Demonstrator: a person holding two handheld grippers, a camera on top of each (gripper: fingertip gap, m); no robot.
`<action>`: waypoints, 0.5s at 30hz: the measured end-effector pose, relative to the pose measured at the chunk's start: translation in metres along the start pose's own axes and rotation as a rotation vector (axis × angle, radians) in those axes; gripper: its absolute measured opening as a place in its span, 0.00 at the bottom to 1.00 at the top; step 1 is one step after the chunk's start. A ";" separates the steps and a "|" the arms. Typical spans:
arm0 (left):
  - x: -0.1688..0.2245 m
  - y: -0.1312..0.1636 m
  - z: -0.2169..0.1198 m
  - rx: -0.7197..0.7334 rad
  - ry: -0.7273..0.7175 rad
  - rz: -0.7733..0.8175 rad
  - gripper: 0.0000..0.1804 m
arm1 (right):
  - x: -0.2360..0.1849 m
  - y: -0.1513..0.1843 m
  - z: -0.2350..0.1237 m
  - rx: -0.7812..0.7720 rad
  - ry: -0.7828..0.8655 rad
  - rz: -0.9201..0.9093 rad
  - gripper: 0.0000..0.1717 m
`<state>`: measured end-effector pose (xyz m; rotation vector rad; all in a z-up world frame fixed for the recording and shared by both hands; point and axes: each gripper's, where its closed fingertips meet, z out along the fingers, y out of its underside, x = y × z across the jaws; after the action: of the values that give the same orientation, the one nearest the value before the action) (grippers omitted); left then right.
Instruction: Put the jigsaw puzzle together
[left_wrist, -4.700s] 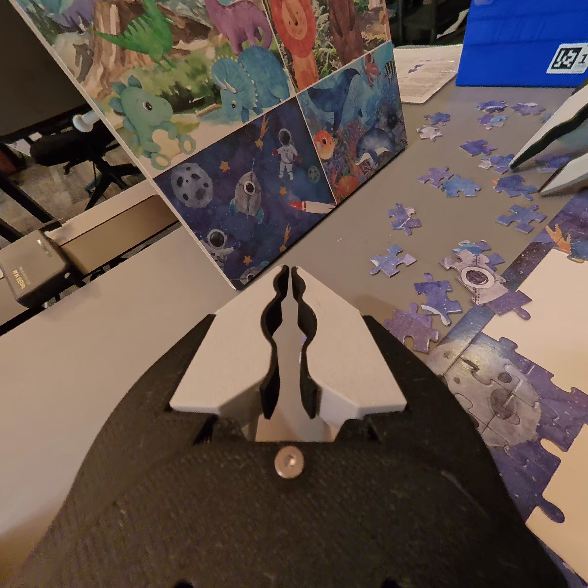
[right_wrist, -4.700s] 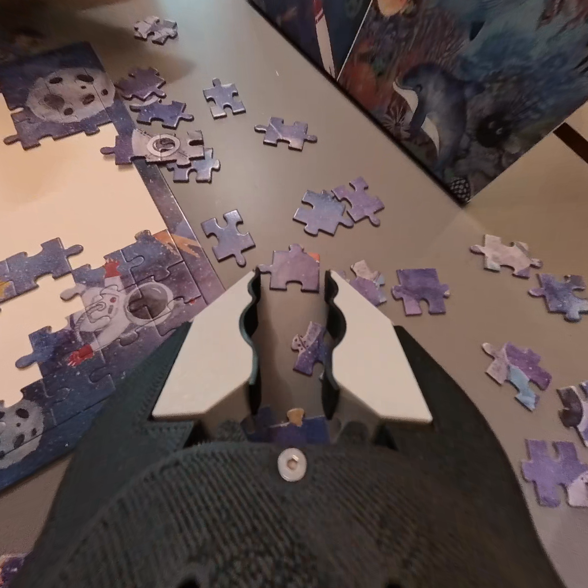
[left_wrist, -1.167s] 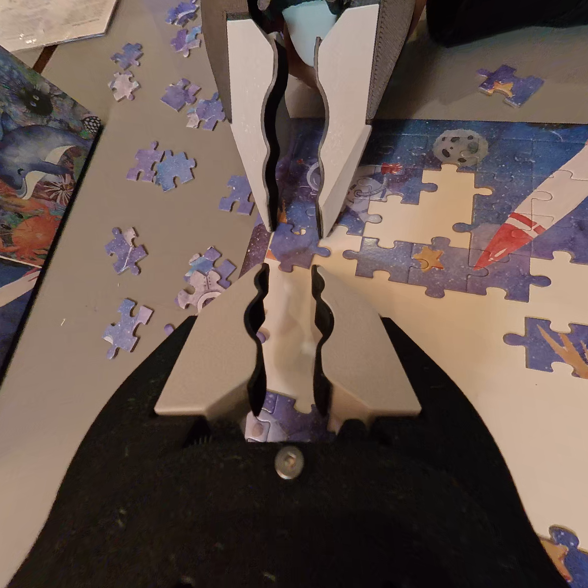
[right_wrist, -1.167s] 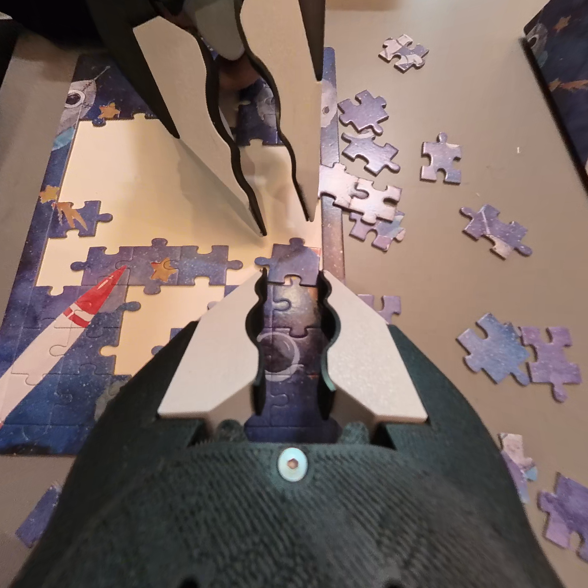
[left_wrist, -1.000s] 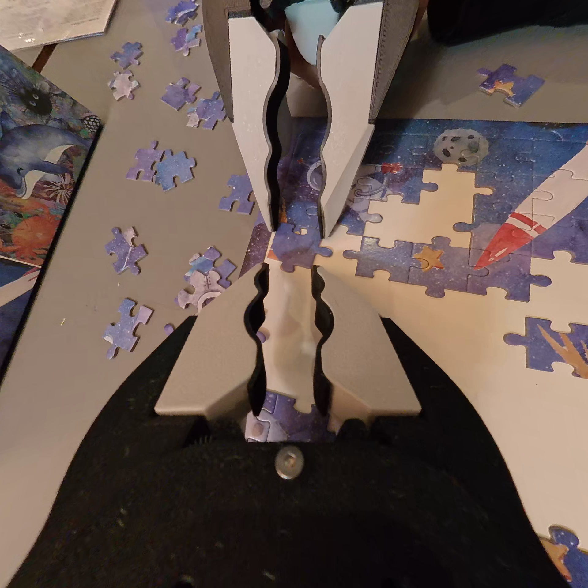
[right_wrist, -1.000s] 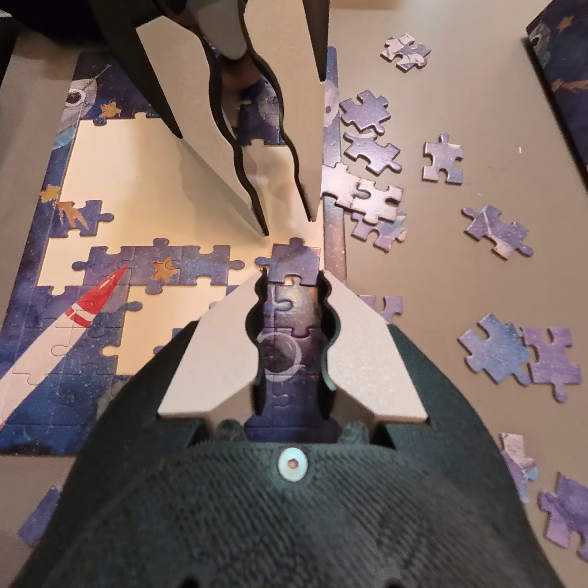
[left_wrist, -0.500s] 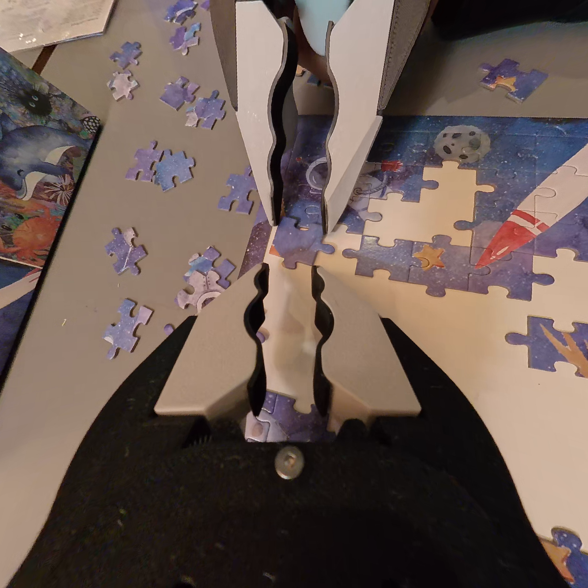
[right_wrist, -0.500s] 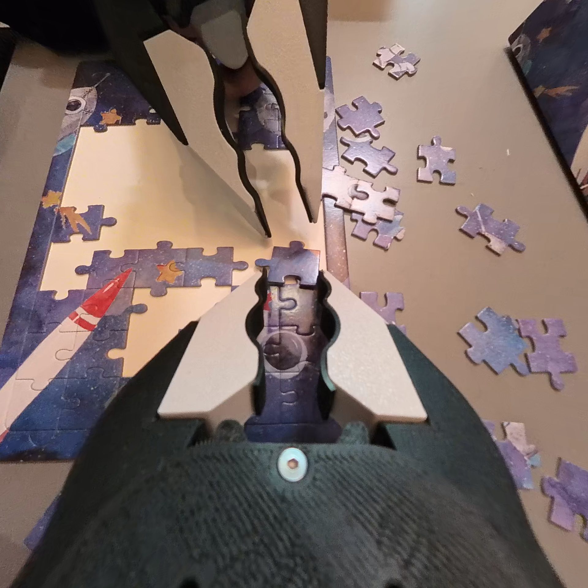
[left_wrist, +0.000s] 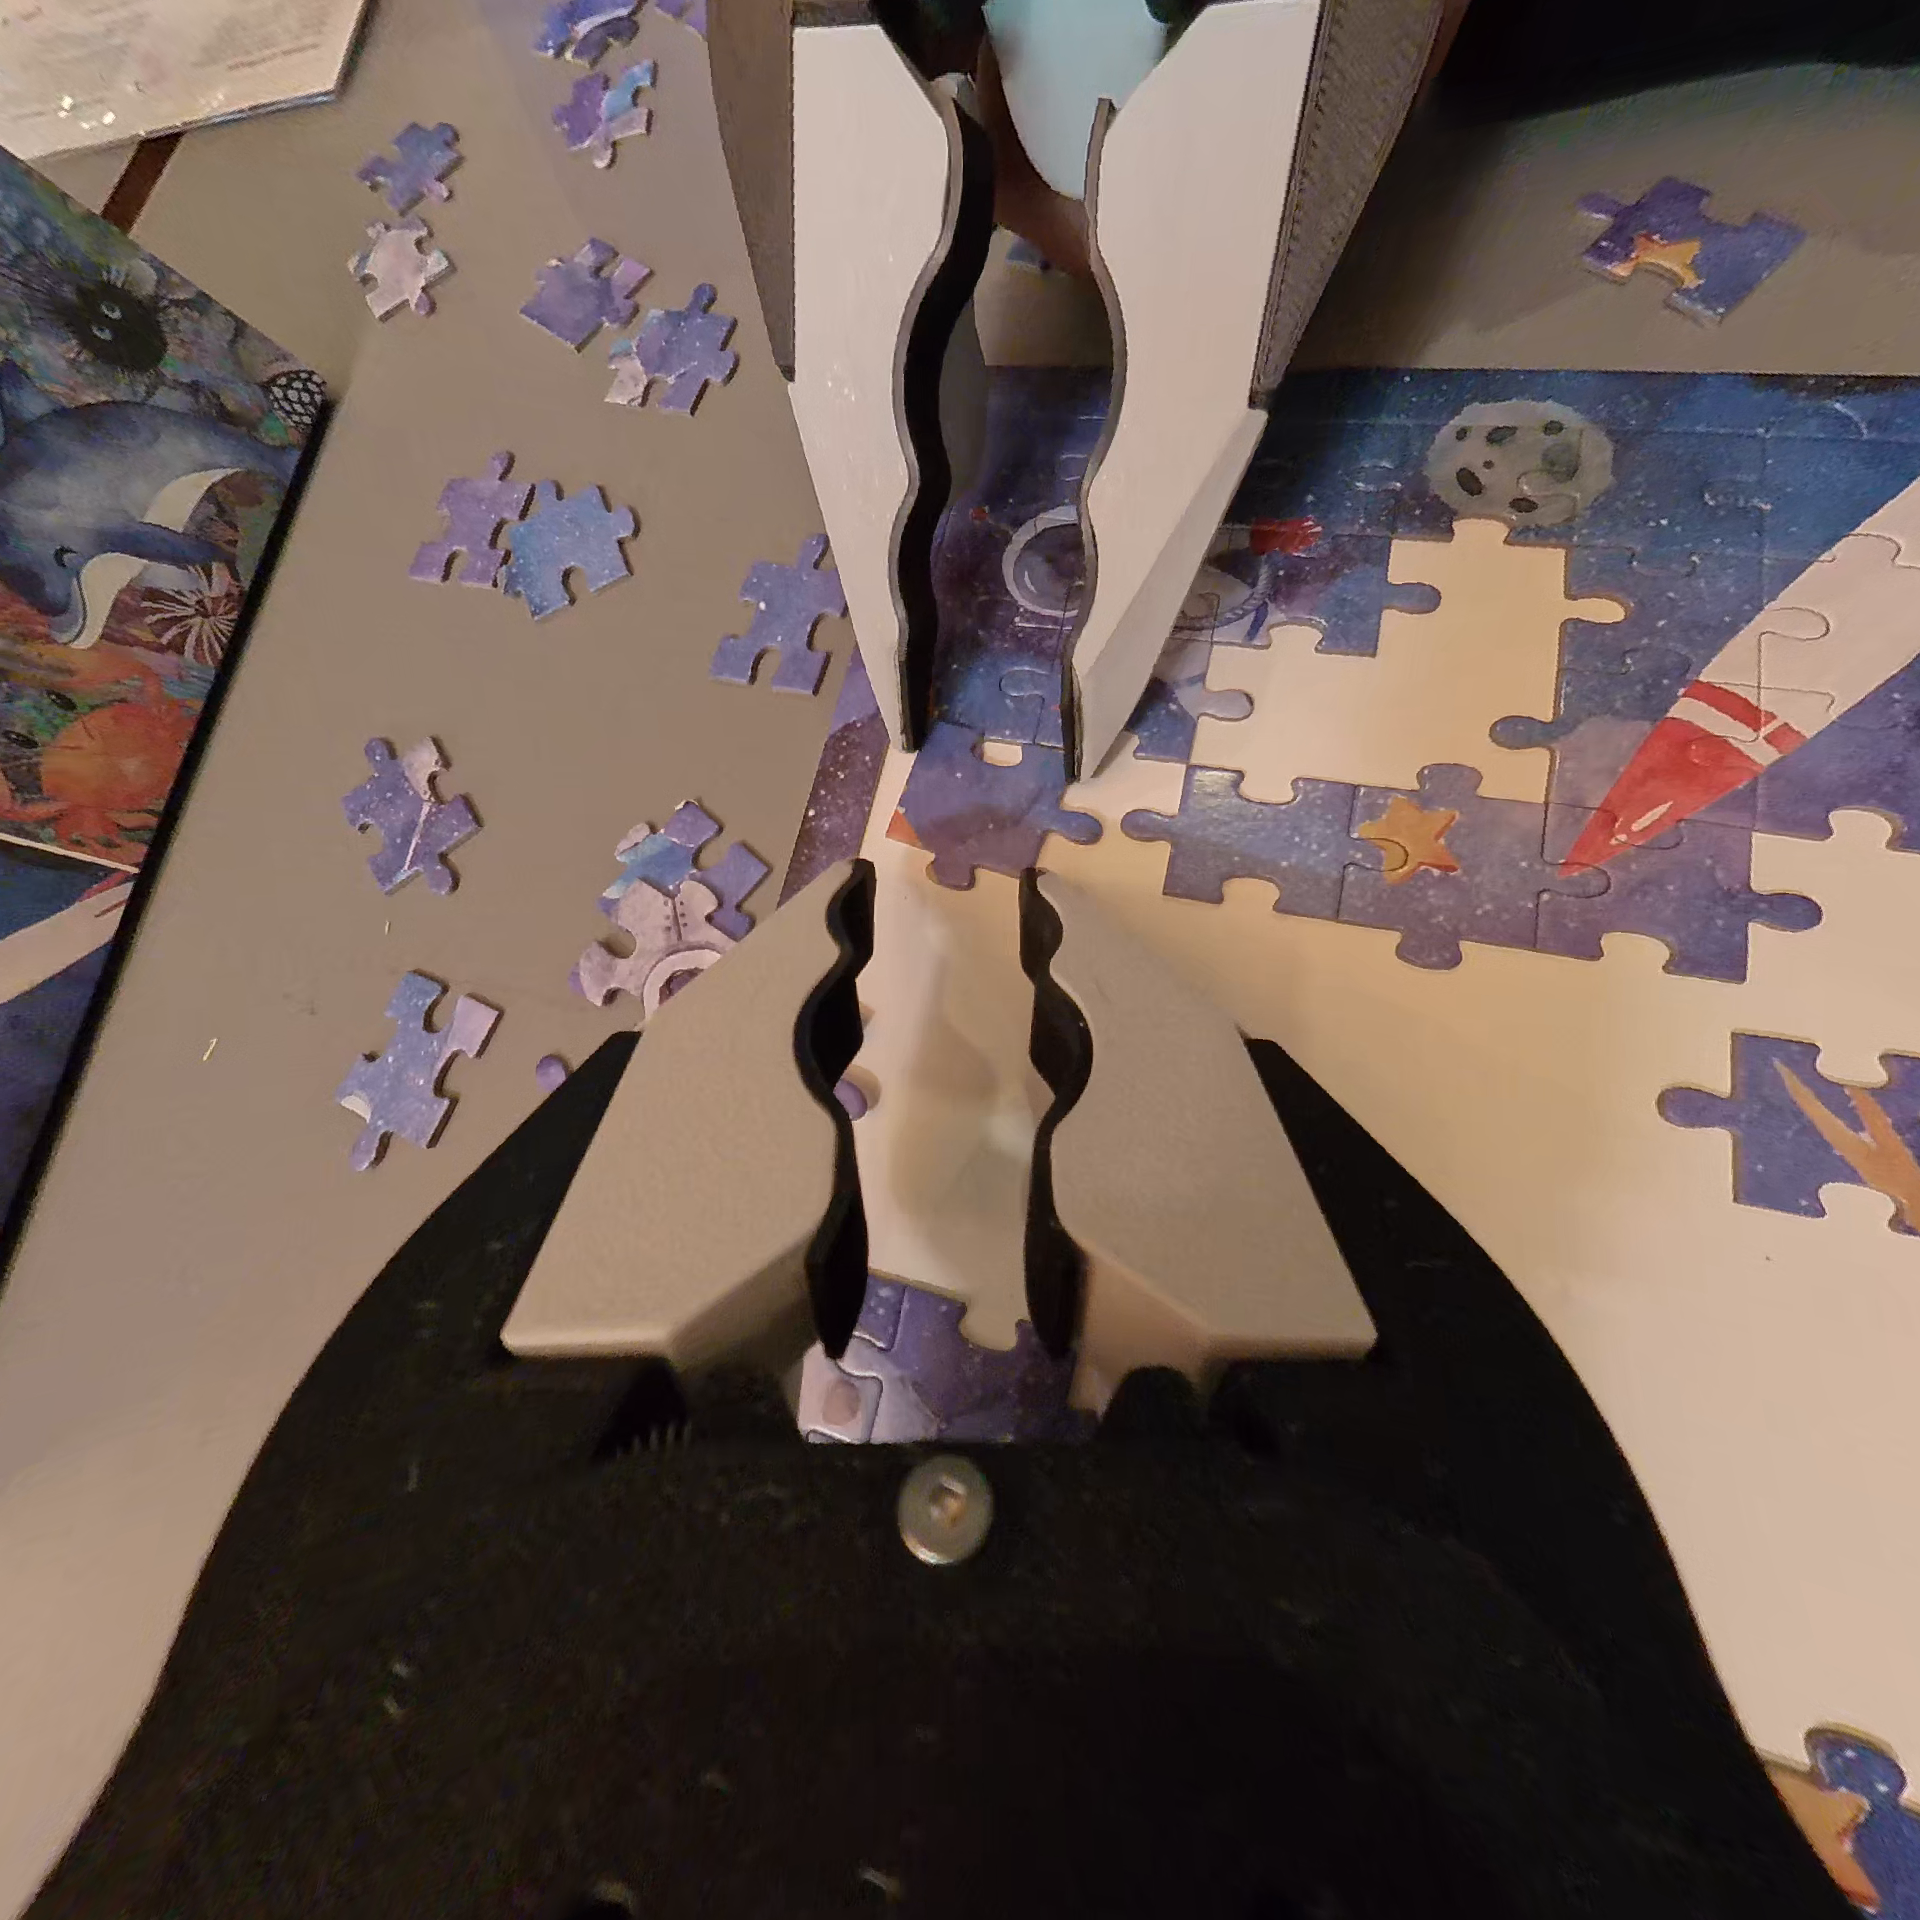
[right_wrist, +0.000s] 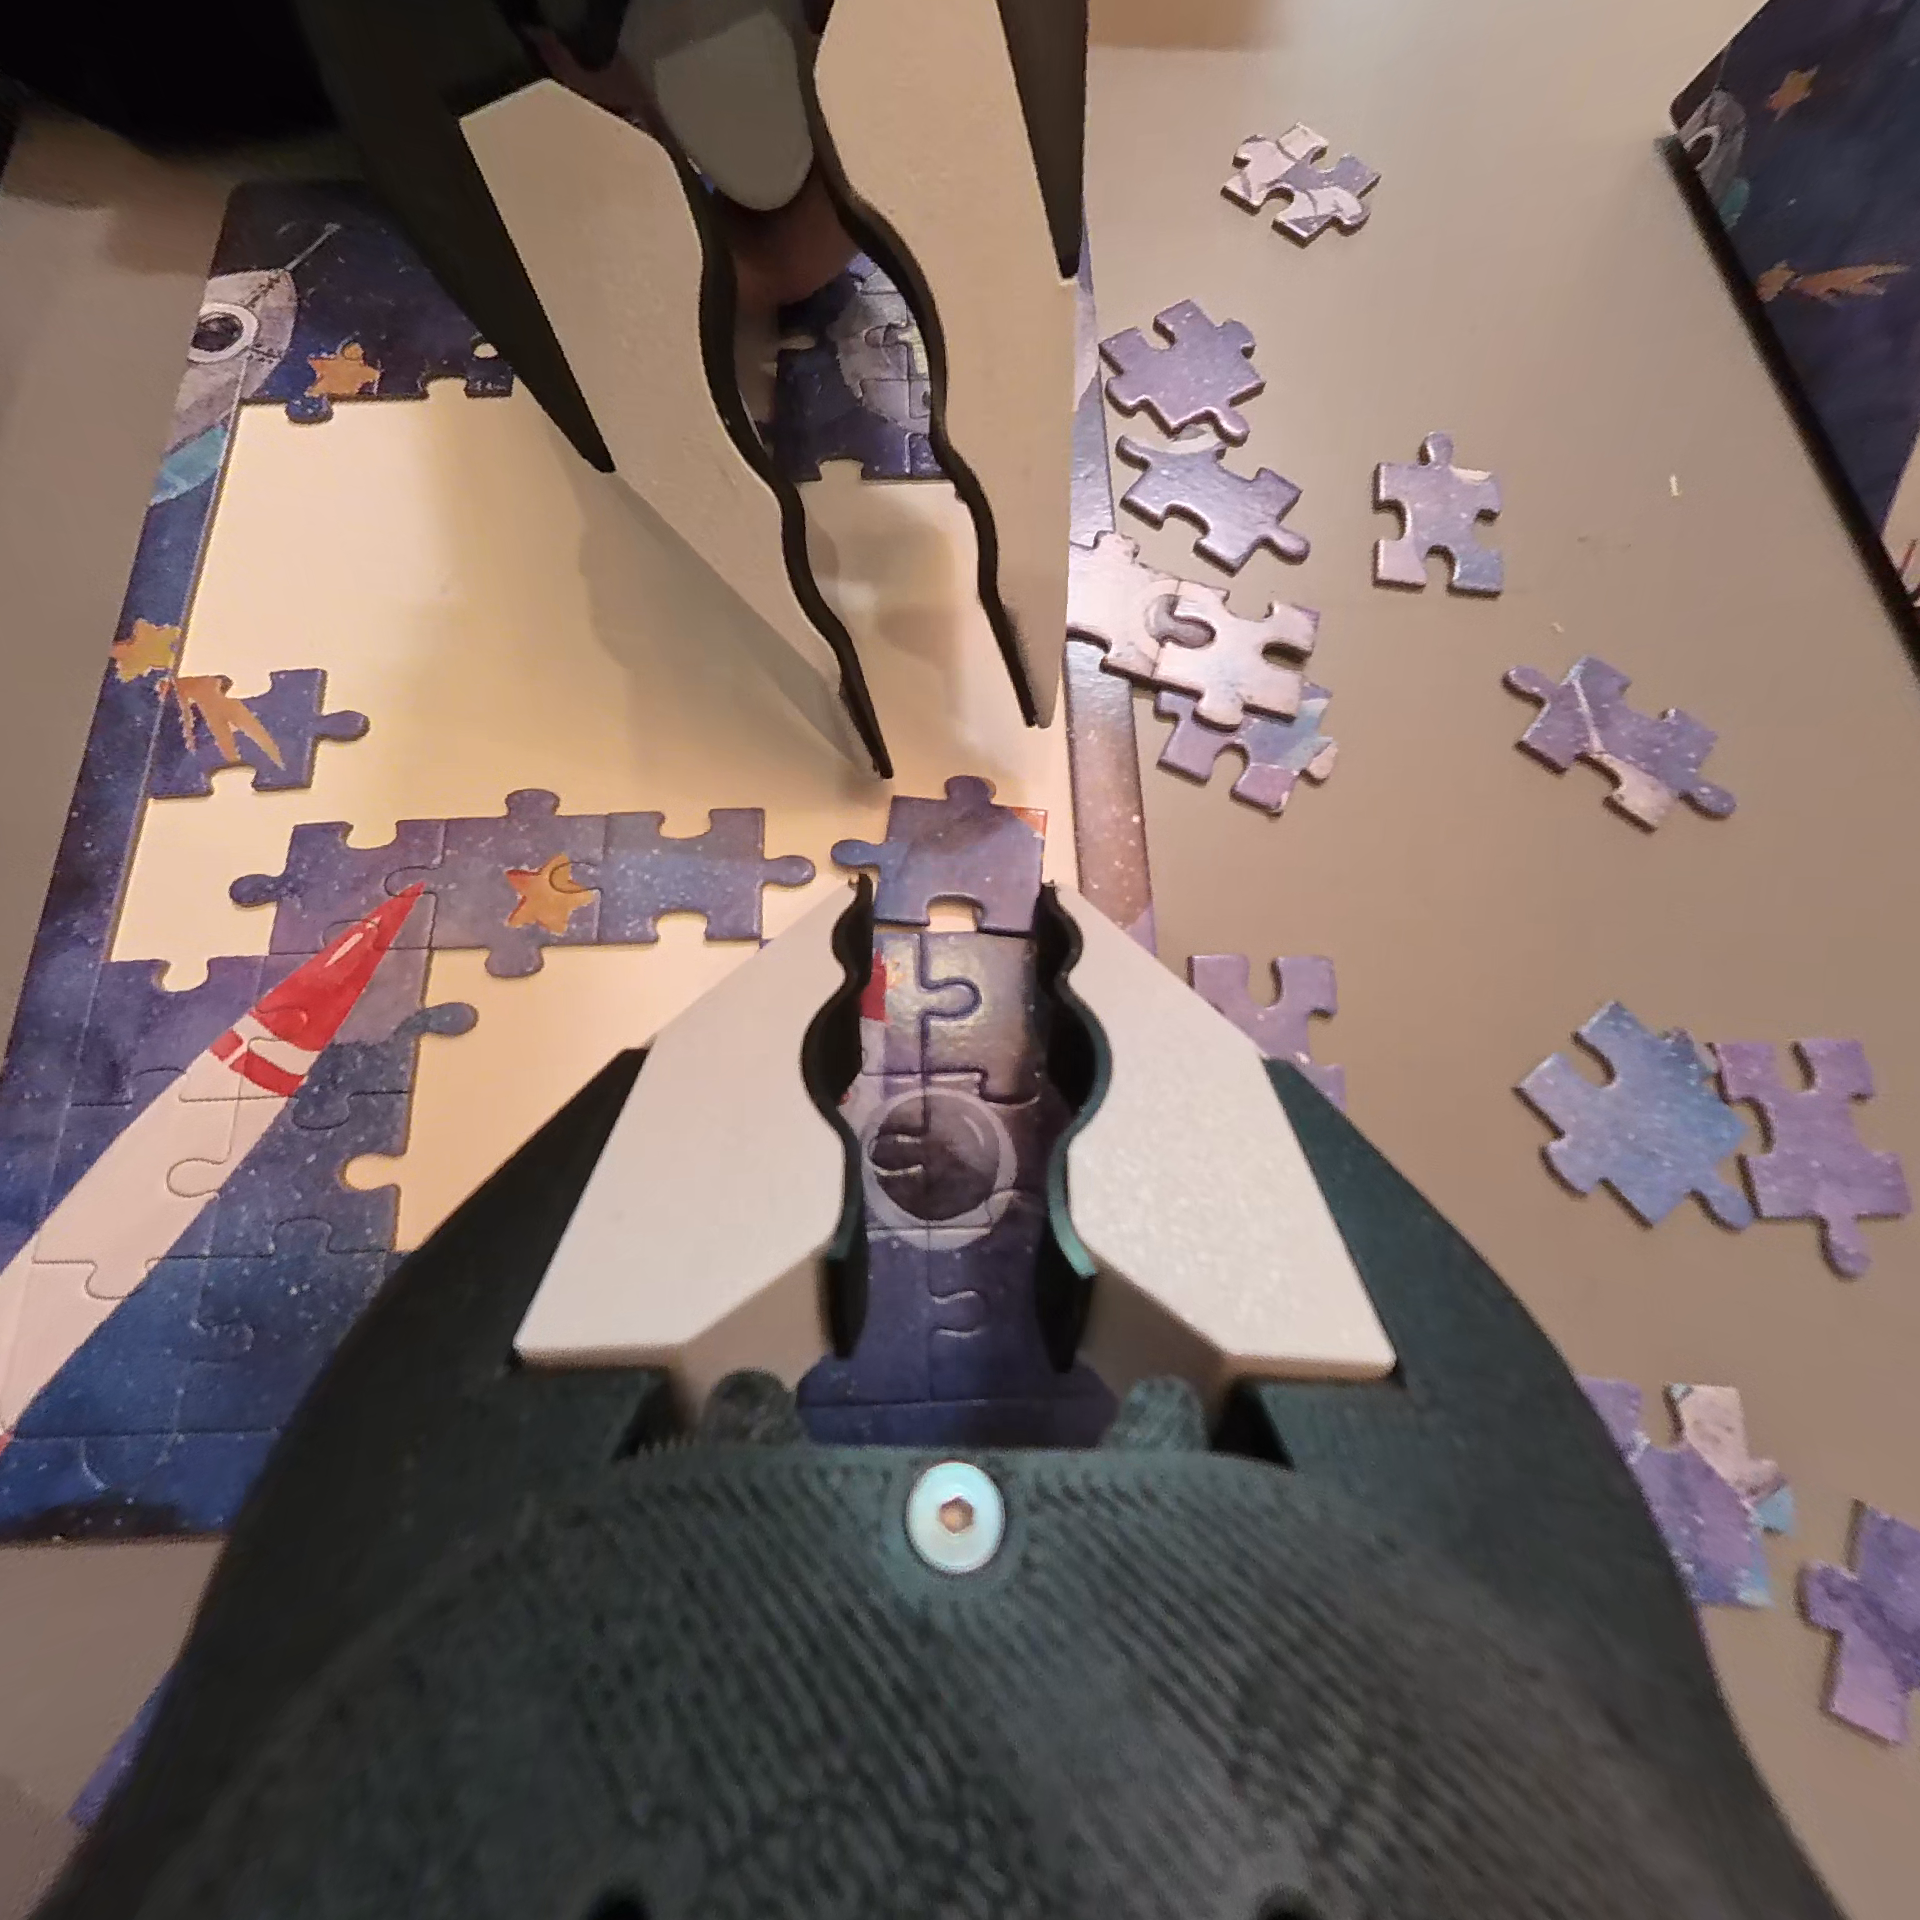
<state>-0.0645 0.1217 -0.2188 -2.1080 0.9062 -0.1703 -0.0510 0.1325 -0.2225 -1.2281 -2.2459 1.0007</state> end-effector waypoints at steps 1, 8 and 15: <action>0.000 0.000 0.000 -0.001 0.000 0.000 0.15 | 0.000 0.000 0.000 -0.001 0.003 -0.001 0.17; -0.001 0.000 0.000 -0.002 -0.010 0.003 0.15 | 0.004 -0.002 -0.004 0.014 0.043 -0.005 0.17; -0.003 -0.001 -0.001 0.010 -0.014 -0.008 0.15 | 0.005 -0.005 -0.010 0.037 0.066 -0.004 0.17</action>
<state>-0.0665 0.1233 -0.2169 -2.1013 0.8875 -0.1633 -0.0504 0.1386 -0.2123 -1.2227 -2.1689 0.9819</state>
